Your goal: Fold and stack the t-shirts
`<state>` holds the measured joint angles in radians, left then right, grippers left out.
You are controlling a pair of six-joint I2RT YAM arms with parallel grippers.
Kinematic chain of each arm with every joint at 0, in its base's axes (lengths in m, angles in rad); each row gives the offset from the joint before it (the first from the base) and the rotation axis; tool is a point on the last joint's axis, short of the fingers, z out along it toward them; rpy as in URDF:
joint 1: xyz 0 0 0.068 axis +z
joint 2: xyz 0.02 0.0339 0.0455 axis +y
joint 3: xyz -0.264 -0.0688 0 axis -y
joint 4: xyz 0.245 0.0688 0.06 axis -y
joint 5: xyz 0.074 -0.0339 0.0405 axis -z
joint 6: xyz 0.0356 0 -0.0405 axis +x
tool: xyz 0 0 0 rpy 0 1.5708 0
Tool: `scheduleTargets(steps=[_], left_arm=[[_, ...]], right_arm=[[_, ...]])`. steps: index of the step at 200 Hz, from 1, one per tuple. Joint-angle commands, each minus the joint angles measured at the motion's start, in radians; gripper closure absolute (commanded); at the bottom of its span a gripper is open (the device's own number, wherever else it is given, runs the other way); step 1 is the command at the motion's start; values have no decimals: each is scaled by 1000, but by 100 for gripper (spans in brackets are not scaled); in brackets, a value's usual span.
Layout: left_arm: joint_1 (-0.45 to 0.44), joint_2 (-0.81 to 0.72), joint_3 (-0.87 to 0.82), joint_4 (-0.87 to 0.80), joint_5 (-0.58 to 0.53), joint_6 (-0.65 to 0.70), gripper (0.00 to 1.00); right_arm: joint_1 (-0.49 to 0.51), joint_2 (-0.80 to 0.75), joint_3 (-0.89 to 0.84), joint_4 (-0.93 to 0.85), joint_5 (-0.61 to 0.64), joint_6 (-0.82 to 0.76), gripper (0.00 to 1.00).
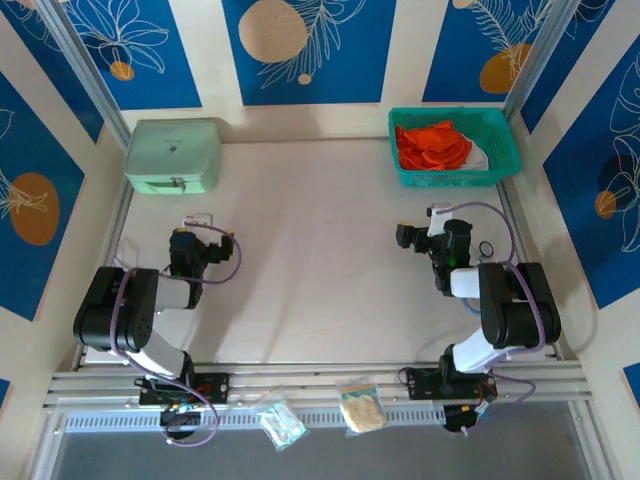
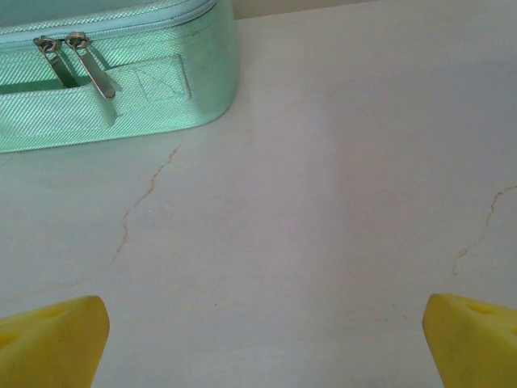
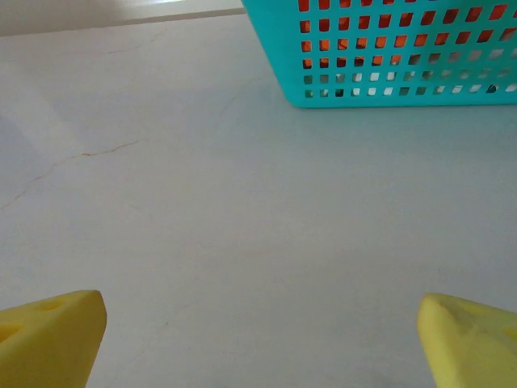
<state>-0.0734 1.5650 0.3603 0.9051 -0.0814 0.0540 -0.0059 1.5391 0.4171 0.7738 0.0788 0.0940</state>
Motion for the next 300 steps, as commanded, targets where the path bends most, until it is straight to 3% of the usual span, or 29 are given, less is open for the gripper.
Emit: scheduleTargets(steps=[1, 192, 223, 241, 267, 300], left_arm=[[-5, 0, 14, 35, 15, -2, 1], [-5, 0, 17, 30, 17, -3, 1], [-5, -8, 12, 38, -48, -22, 1], [-6, -106, 31, -75, -101, -36, 1], [-14, -307, 147, -436, -191, -109, 1], [-16, -447, 375, -890, -179, -256, 1]], right_arm=[[6, -17, 5, 21, 9, 9, 1], [4, -17, 6, 19, 6, 10, 1], [8, -48, 7, -3, 14, 8, 1], [17, -160, 84, -251, 81, 34, 1], [23, -281, 193, -533, 132, 82, 1], [5, -304, 382, -834, 135, 169, 1]])
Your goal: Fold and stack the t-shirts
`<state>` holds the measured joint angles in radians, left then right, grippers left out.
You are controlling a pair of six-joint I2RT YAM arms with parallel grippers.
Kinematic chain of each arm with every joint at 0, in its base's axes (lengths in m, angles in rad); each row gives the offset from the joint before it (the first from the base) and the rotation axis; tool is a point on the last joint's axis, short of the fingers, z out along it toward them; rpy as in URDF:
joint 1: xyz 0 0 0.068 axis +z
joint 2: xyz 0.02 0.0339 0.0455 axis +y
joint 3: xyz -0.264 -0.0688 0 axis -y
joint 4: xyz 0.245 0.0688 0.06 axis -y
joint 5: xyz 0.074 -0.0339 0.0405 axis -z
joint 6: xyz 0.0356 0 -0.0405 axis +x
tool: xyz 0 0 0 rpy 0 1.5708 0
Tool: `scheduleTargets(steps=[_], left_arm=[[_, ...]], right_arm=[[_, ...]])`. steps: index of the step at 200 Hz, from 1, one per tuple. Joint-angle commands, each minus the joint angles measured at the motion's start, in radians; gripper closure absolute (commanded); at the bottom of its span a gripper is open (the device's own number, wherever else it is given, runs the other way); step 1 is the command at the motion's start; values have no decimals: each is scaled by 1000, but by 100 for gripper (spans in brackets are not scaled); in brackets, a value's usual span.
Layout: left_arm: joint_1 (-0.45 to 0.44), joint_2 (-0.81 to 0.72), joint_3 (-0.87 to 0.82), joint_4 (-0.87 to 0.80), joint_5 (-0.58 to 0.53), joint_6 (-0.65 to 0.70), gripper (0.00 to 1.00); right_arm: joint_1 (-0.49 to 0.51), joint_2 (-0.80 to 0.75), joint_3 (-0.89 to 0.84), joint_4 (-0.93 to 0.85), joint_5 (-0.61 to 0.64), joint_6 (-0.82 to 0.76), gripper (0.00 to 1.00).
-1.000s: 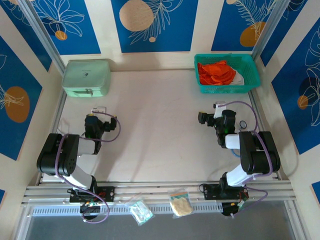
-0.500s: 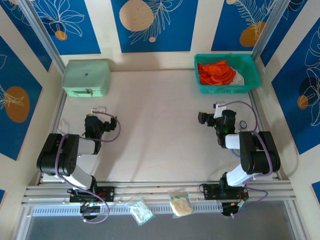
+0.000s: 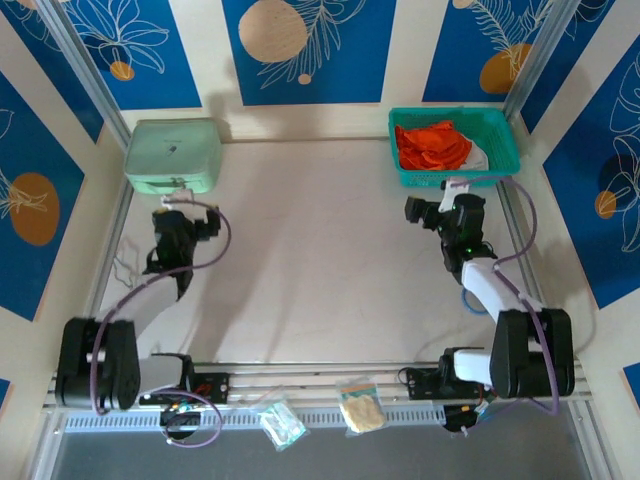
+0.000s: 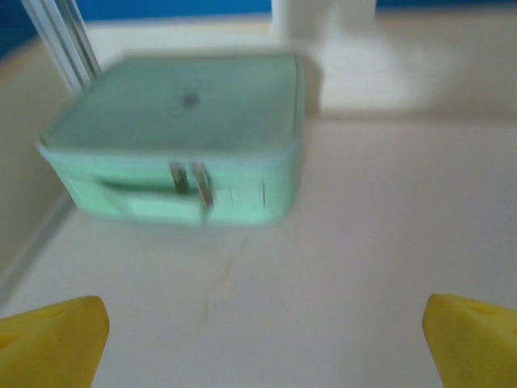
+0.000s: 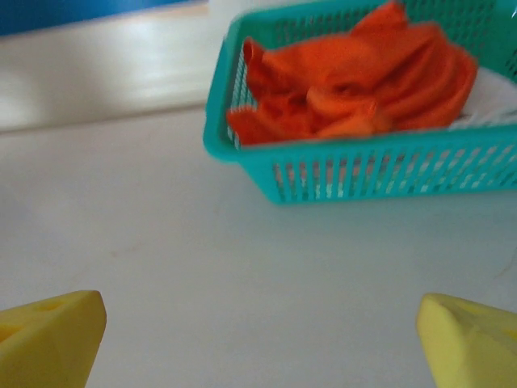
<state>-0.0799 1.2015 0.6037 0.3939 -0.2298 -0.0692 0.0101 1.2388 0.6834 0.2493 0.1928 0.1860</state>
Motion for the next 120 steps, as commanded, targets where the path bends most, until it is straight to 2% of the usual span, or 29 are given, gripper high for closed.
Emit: scheduleTargets(steps=[1, 25, 48, 93, 120], left_arm=[[-10, -86, 135, -388, -29, -136, 1], [-9, -150, 204, -556, 13, -201, 1], [-9, -184, 258, -707, 60, -247, 1], [-12, -204, 311, -862, 138, -301, 1], [-17, -193, 333, -907, 166, -298, 1]], right_arm=[[-13, -2, 123, -317, 17, 78, 1], [-63, 80, 328, -496, -48, 96, 1], [-98, 198, 509, -587, -73, 114, 1], [-111, 588, 992, -811, -159, 52, 1], [-110, 841, 1317, -973, -138, 14, 1]])
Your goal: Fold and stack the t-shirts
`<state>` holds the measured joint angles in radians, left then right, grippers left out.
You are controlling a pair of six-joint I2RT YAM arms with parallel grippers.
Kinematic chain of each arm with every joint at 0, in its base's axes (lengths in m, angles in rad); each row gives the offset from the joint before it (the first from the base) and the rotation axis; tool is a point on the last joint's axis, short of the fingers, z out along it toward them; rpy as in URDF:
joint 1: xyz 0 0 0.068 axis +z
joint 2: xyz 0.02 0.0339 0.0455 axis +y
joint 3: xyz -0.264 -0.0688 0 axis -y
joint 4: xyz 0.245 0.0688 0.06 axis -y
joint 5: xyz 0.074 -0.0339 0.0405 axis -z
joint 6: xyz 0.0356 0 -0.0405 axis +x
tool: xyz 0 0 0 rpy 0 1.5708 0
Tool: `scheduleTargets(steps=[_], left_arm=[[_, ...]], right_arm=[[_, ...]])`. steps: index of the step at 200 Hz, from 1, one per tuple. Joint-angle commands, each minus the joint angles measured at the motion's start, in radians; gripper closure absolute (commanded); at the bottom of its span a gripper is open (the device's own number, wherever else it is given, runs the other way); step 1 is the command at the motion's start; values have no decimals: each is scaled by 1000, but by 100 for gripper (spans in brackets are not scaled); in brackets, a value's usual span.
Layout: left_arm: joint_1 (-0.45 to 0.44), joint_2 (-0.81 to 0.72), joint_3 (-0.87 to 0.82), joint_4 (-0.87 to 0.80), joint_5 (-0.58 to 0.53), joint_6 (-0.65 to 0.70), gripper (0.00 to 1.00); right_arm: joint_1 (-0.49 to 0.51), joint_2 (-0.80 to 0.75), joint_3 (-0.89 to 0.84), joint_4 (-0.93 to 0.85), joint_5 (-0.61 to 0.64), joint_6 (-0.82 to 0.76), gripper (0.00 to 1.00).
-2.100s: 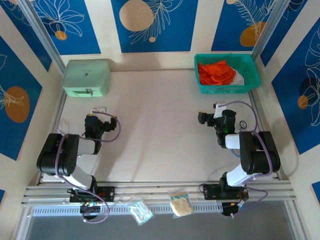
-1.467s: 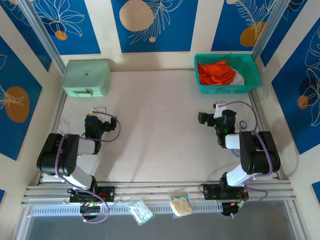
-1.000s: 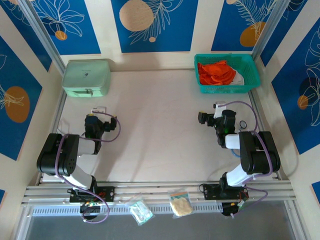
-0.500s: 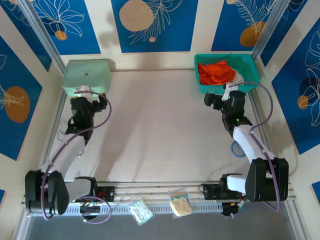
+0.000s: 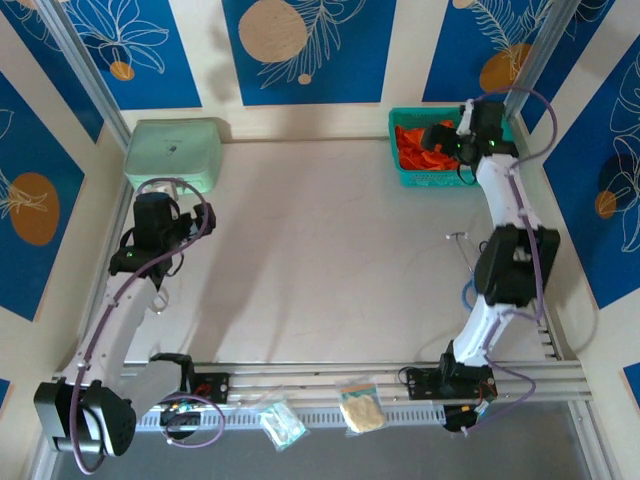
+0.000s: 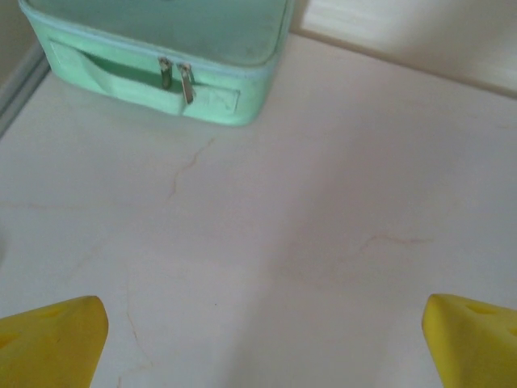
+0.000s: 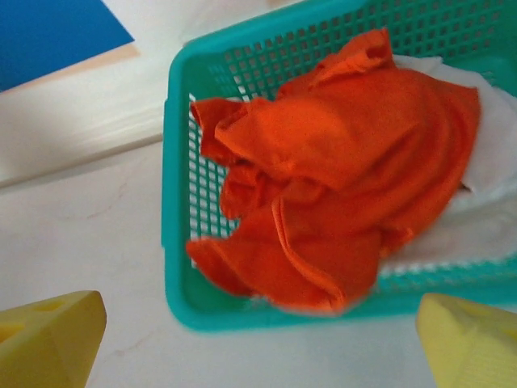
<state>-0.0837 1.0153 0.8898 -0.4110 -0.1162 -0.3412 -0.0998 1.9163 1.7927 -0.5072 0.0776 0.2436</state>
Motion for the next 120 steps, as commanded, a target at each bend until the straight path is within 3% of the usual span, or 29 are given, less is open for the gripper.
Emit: scheduleTargets(steps=[1, 64, 99, 120], left_arm=[[-13, -6, 48, -104, 52, -25, 1], [-22, 12, 82, -133, 63, -1, 1], [-24, 18, 79, -124, 81, -2, 1], [-25, 19, 75, -122, 96, -3, 1]], right_arm=[[0, 172, 220, -222, -22, -45, 1], [10, 623, 841, -515, 27, -66, 4], [20, 675, 856, -508, 6, -52, 12], [22, 681, 844, -494, -11, -34, 25]])
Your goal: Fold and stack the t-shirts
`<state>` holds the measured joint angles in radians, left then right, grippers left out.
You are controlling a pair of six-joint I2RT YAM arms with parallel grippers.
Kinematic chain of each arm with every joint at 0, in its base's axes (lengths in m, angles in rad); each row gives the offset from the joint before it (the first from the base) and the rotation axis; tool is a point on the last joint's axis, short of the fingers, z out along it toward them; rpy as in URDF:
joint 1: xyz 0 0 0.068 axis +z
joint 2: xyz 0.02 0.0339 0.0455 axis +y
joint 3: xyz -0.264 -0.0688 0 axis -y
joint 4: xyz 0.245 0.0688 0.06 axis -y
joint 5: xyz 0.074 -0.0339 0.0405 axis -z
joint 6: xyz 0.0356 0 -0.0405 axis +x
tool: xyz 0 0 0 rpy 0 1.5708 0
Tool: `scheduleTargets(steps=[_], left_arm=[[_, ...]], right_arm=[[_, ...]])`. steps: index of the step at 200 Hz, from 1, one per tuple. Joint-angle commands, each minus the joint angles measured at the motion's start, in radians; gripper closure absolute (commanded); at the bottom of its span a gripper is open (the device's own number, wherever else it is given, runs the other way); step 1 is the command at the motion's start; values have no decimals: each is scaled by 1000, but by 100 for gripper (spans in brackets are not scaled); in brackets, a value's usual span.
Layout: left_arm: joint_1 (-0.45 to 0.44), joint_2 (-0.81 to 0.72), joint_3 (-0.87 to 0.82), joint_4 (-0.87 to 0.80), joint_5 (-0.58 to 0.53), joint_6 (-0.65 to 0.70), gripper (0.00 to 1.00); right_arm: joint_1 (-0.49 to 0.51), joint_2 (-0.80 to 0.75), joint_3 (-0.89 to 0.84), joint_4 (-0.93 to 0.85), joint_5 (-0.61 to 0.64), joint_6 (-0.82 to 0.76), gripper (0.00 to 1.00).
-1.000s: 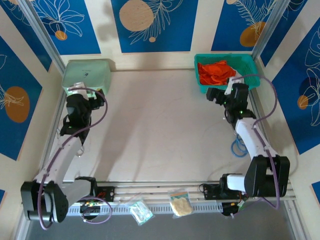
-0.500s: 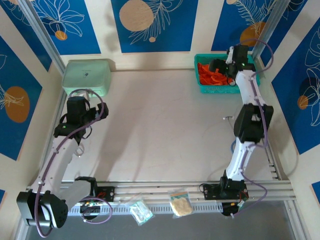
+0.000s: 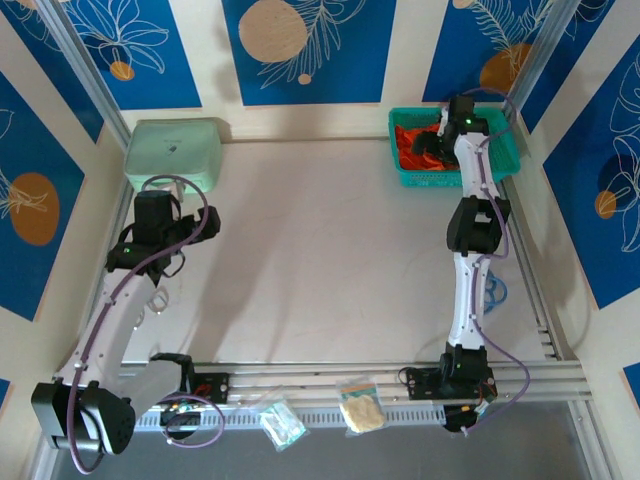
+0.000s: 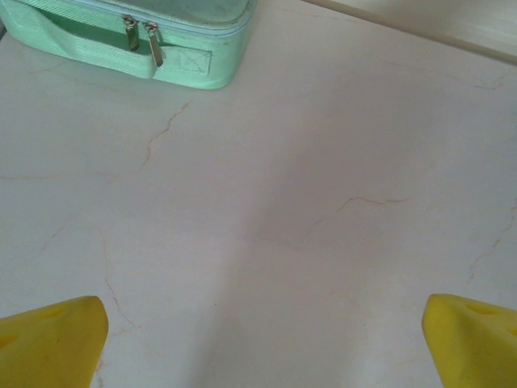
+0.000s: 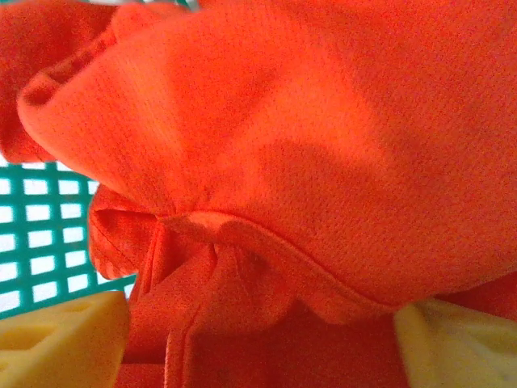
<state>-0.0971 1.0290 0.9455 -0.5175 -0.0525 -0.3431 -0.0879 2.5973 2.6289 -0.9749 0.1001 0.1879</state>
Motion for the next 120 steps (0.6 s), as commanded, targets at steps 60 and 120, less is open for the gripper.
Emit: scheduleTargets(steps=[60, 120], left_arm=[[-13, -25, 41, -44, 52, 1, 1], [-19, -78, 91, -70, 90, -11, 1]], right_arm=[[0, -109, 84, -41, -42, 86, 100], [62, -518, -67, 80, -20, 64, 100]])
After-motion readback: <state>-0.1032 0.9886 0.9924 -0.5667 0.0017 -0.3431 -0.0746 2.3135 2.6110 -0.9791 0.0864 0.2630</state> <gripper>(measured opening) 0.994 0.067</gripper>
